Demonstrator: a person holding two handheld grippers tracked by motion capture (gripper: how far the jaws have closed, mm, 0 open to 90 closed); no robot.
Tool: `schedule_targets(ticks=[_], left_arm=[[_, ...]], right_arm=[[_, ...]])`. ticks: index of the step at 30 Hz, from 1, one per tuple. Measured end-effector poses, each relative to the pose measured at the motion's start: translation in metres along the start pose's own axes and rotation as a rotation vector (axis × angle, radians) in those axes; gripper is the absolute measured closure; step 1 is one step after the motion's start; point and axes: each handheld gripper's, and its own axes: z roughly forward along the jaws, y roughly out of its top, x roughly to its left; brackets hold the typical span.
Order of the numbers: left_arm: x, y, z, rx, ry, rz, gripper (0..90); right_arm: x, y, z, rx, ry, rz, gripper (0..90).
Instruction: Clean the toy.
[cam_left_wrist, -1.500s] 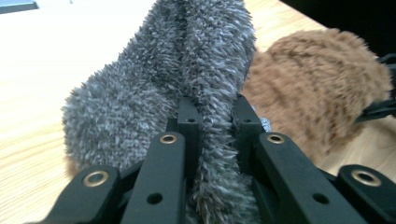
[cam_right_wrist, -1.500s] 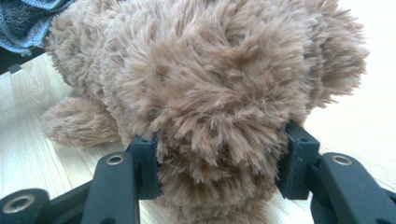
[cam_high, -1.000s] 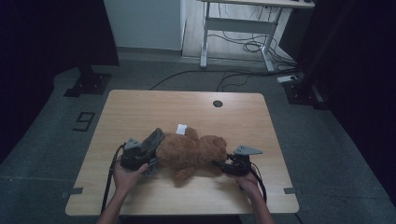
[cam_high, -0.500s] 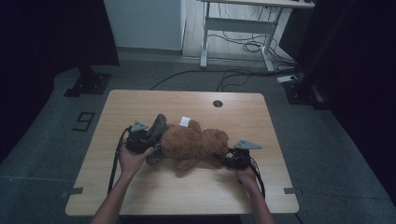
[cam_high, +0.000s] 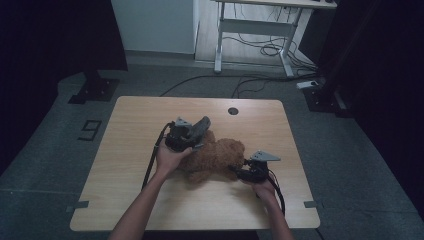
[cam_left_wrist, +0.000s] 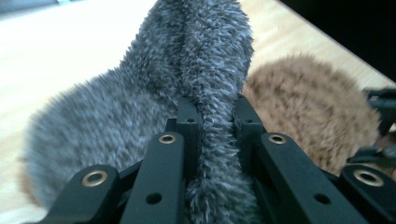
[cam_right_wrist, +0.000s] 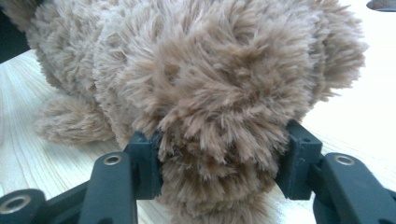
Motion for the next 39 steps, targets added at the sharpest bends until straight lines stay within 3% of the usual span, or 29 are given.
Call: schedule_targets(ticks=[2,6,10,16,19,25,29,32,35,39], left_arm=[[0.002,-0.006,-0.001,-0.014,-0.008,-0.013,77.2],[0.0,-0.02,-0.003,-0.024,-0.009,-0.001,77.8],[-0.004,-0.034,-0.006,-0.05,-0.005,0.008,78.1],[-0.015,-0.051,-0.013,-0.08,-0.008,0.032,78.3],[-0.023,-0.064,-0.02,-0.102,-0.002,0.055,78.5],[-0.036,-0.087,-0.031,-0.14,0.012,0.091,78.6],[-0.035,-0.09,-0.032,-0.146,-0.007,0.074,78.6],[-0.037,-0.091,-0.032,-0.148,-0.011,0.077,78.5],[-0.038,-0.093,-0.032,-0.149,-0.016,0.075,78.5],[-0.041,-0.094,-0.031,-0.152,-0.015,0.063,78.5]], right_arm=[[0.0,0.0,-0.001,0.003,-0.003,0.004,40.8],[0.002,0.0,-0.003,0.015,-0.015,0.02,34.4],[0.0,0.0,-0.008,0.021,-0.015,0.063,26.2],[-0.006,0.005,-0.027,-0.058,0.022,0.117,15.3],[-0.004,0.011,-0.032,-0.082,0.026,0.122,12.8],[0.008,0.017,-0.016,-0.038,0.064,0.1,4.2],[0.011,0.012,-0.005,0.015,0.106,0.083,6.5],[0.012,0.007,-0.004,0.024,0.106,0.066,16.5],[0.012,0.004,-0.005,0.029,0.087,0.052,29.1],[0.017,0.004,-0.004,0.022,0.034,-0.032,39.0]])
